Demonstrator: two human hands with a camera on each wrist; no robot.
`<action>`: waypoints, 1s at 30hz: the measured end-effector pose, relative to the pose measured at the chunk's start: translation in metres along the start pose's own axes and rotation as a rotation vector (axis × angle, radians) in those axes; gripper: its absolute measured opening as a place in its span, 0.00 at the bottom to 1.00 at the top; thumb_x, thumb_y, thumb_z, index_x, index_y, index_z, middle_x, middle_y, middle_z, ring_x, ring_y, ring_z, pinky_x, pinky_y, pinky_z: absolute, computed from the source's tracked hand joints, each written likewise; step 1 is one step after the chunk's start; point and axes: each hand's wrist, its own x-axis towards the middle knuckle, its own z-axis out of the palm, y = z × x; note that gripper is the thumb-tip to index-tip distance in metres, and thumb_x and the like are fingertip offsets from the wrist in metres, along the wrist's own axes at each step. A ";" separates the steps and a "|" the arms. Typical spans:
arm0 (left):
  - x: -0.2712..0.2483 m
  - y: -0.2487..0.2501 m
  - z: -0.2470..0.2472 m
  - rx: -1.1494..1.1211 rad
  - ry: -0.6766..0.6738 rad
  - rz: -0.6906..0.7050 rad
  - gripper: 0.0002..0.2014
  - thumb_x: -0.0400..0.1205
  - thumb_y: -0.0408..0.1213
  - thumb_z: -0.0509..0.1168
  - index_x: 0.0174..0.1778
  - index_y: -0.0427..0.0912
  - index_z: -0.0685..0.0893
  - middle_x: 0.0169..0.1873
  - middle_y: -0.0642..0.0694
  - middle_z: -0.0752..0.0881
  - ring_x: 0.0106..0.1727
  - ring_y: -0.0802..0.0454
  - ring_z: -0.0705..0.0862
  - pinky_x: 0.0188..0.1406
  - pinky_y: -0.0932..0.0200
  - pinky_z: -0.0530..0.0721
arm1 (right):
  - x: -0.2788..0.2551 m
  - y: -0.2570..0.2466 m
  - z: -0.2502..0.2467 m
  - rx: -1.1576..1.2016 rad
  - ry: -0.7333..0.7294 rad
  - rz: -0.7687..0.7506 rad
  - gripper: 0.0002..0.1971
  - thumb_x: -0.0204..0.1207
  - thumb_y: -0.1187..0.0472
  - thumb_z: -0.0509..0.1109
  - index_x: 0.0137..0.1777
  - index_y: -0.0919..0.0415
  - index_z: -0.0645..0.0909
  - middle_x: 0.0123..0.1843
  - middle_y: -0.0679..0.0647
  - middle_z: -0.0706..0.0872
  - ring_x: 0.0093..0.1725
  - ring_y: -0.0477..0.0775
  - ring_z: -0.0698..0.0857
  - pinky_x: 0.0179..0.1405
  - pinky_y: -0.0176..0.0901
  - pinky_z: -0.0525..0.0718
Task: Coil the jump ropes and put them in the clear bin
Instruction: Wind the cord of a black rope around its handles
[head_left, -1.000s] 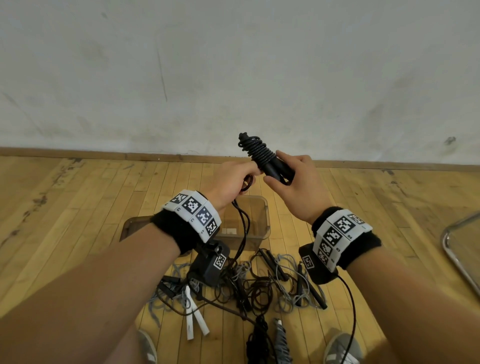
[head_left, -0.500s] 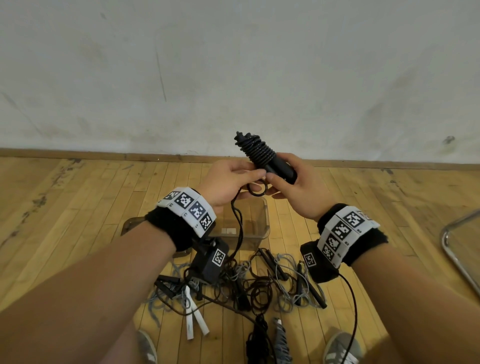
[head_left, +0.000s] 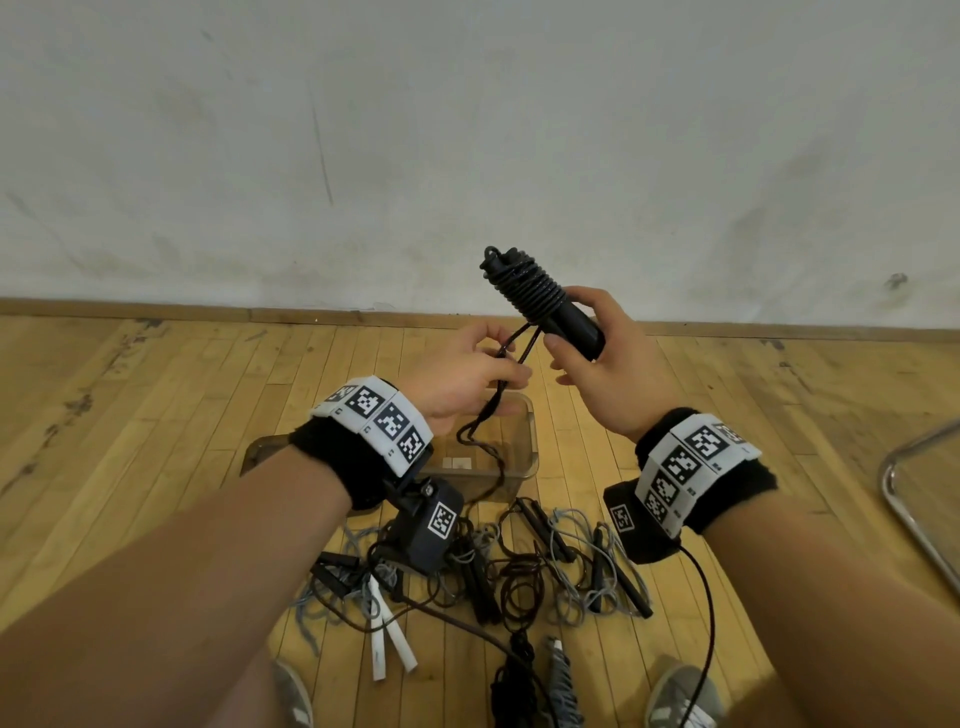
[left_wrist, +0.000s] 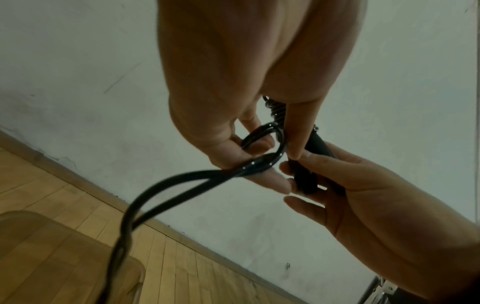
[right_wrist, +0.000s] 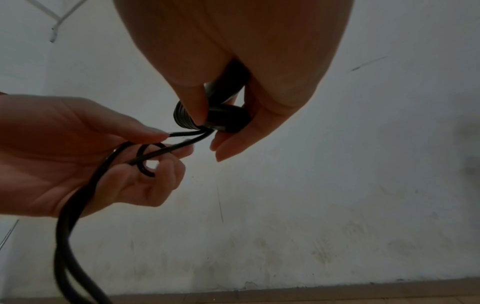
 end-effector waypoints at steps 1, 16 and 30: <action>-0.001 0.001 0.000 -0.010 0.003 0.000 0.17 0.83 0.24 0.70 0.65 0.44 0.81 0.50 0.43 0.83 0.51 0.48 0.88 0.46 0.52 0.94 | 0.000 0.000 -0.001 -0.008 -0.002 0.007 0.22 0.84 0.61 0.71 0.76 0.48 0.73 0.52 0.43 0.87 0.44 0.48 0.90 0.45 0.49 0.92; 0.000 0.000 -0.001 0.071 -0.055 0.029 0.40 0.72 0.06 0.48 0.72 0.43 0.83 0.58 0.46 0.91 0.55 0.54 0.90 0.46 0.65 0.86 | 0.003 0.007 0.000 -0.113 0.048 0.008 0.22 0.84 0.58 0.71 0.75 0.43 0.71 0.52 0.45 0.86 0.44 0.53 0.90 0.47 0.55 0.92; 0.001 -0.002 0.006 -0.049 0.083 -0.043 0.23 0.86 0.19 0.54 0.69 0.40 0.86 0.49 0.43 0.91 0.48 0.52 0.86 0.41 0.63 0.90 | 0.005 0.012 0.011 -0.211 0.054 -0.019 0.23 0.85 0.58 0.68 0.77 0.43 0.69 0.47 0.40 0.83 0.38 0.44 0.84 0.37 0.42 0.83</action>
